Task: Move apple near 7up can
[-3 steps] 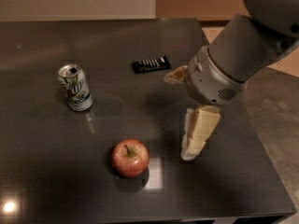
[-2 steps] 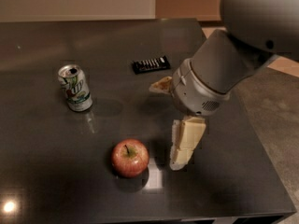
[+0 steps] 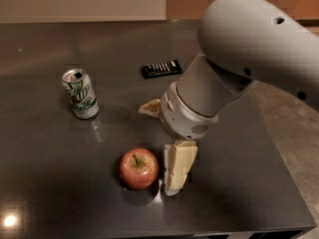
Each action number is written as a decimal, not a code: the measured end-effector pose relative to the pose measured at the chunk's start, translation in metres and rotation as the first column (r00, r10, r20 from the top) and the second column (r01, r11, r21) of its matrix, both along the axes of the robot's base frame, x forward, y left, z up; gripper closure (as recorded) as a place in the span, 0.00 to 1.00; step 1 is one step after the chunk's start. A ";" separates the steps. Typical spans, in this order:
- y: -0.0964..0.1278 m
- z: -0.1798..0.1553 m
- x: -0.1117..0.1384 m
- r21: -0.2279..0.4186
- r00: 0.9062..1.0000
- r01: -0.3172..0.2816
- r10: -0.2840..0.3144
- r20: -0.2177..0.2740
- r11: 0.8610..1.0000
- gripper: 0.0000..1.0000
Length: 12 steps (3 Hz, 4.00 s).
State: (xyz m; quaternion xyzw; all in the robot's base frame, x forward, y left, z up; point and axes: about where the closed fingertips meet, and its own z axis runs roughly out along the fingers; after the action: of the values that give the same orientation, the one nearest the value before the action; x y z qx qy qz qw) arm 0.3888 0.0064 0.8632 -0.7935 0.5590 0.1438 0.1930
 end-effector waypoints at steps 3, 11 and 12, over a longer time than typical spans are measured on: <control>0.019 -0.017 -0.016 0.002 0.996 -0.078 0.078 -0.045 0.997 0.18; 0.072 0.027 0.125 0.079 0.997 0.044 -0.040 -0.060 0.996 1.00; 0.078 0.013 0.140 0.087 0.995 0.062 -0.055 -0.082 0.994 1.00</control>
Offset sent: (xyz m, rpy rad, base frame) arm -0.0199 0.0217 -0.0226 0.0002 0.0550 0.0940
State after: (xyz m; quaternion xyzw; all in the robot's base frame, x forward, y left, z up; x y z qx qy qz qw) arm 0.5290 0.0846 0.8766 -0.7610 0.5821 0.1947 0.2101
